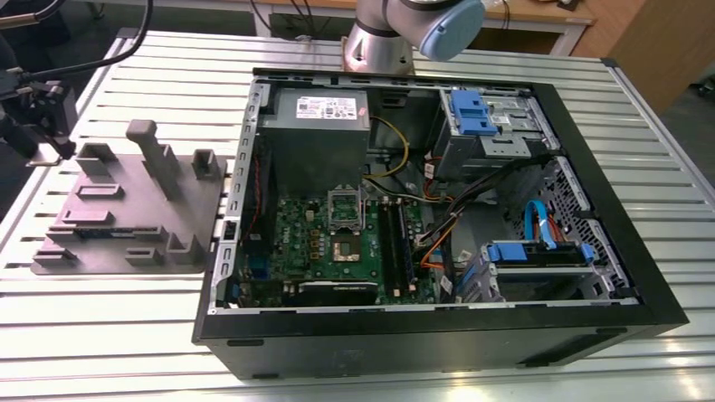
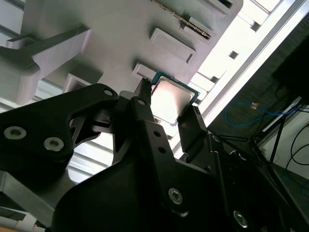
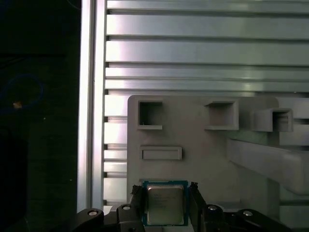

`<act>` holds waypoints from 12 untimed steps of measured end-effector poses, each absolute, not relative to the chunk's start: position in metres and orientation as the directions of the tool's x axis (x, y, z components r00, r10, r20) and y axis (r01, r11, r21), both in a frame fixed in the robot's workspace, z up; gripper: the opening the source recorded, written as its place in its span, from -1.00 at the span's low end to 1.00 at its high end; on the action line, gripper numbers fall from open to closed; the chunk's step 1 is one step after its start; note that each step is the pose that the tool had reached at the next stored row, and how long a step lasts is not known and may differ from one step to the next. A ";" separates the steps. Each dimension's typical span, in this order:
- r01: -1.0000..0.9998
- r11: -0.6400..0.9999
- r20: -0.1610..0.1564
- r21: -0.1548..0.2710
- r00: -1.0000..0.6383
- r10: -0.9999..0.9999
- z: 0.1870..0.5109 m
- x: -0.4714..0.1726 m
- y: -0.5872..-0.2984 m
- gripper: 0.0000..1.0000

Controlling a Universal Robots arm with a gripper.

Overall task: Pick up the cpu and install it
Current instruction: 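Pick up the cpu and move it towards the insertion slot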

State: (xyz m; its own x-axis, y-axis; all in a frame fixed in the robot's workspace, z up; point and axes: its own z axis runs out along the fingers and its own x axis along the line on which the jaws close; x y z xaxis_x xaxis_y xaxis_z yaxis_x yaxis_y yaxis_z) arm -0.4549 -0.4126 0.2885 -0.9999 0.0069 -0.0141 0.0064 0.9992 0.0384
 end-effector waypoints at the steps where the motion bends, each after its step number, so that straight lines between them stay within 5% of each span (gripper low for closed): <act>1: 0.006 0.999 -0.014 0.038 -1.000 0.007 0.289 -0.455 -0.413 -0.06; 12: 0.006 0.999 -0.014 0.038 -1.000 0.007 0.299 -0.455 -0.413 -0.06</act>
State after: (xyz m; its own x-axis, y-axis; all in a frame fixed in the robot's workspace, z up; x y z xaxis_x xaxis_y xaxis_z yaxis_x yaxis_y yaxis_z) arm -0.4549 -0.4126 0.2989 -0.9999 0.0069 -0.0141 0.0063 0.9992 0.0384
